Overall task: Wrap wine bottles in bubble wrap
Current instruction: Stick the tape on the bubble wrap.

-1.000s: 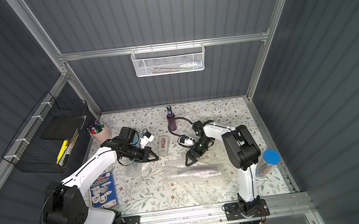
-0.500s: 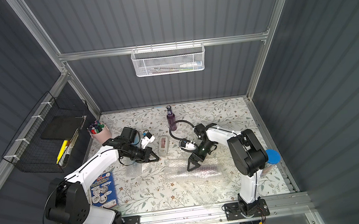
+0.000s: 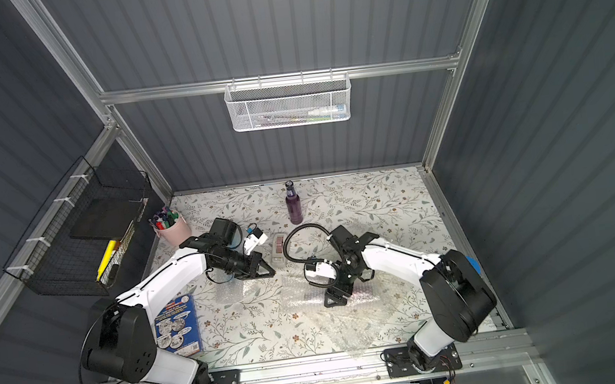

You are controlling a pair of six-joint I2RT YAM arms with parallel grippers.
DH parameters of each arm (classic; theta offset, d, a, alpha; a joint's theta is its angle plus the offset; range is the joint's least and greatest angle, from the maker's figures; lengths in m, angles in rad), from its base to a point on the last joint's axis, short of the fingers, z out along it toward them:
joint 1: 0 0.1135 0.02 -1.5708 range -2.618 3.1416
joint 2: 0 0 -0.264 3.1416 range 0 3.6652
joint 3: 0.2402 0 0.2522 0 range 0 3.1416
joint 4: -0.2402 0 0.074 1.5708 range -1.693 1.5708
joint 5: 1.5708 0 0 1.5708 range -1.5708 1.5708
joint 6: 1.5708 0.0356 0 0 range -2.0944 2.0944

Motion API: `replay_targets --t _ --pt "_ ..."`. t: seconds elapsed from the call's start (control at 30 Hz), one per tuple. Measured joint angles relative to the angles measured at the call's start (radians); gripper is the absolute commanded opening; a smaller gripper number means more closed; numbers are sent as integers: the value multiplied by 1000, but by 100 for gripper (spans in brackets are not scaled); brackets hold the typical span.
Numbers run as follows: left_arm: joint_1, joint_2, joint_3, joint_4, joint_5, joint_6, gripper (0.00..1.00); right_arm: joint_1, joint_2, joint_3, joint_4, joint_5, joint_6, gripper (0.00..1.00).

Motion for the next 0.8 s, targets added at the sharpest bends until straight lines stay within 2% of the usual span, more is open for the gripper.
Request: replay_targets --t 0.17,0.33,0.5,0.8 --pt "0 38 7 16 24 -19 0 86 -61 -55 60 162 -3 70" --pt "-11 92 35 48 47 -68 0 169 -122 -109 117 322 -10 61" --pt "-77 150 85 102 76 -135 0 247 -152 -146 164 456 -16 56" --pt "-191 251 122 224 131 -279 0 348 -203 -196 216 605 -14 52"
